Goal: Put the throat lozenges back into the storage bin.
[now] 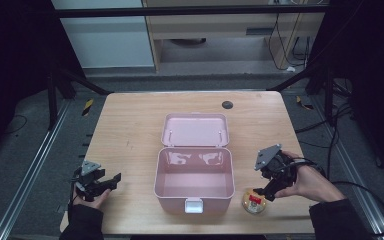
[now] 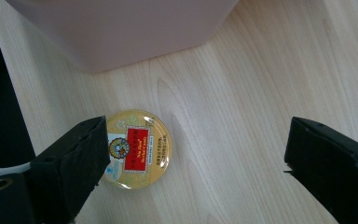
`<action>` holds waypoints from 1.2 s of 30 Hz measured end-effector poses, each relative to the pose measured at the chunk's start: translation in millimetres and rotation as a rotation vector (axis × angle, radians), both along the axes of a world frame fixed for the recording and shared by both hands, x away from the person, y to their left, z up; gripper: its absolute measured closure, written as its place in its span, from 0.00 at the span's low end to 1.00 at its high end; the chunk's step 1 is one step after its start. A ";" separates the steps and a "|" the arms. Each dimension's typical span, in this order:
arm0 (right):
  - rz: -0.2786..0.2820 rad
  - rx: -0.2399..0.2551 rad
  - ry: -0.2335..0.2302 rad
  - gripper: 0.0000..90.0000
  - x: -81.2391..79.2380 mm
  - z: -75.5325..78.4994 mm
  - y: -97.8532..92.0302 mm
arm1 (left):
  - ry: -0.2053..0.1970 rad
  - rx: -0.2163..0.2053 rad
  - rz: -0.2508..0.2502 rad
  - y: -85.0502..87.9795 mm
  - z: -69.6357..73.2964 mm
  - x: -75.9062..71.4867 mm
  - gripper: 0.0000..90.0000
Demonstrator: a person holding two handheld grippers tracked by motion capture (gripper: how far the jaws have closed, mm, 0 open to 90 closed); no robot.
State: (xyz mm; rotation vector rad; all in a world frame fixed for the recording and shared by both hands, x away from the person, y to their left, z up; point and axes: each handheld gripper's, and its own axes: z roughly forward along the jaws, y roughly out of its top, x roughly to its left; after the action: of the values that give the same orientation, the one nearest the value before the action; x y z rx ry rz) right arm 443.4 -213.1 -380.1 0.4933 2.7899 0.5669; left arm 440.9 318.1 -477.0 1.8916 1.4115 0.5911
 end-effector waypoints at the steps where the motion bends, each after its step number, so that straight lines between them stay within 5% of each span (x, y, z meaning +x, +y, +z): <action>1: 0.005 -0.003 0.001 0.08 0.1 -1.1 0.4 | 0.000 0.000 0.000 0.1 -0.1 0.1 0.36; 36: 0.090 -0.146 0.107 0.08 -14.0 -51.1 17.1 | 0.002 0.010 -0.014 -2.6 -1.4 -0.6 0.36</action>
State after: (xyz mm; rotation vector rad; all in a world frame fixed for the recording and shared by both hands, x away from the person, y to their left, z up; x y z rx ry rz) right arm 429.5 -196.0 -431.3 0.3803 2.9400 0.3602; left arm 440.3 315.5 -478.3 1.9087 1.3978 0.5902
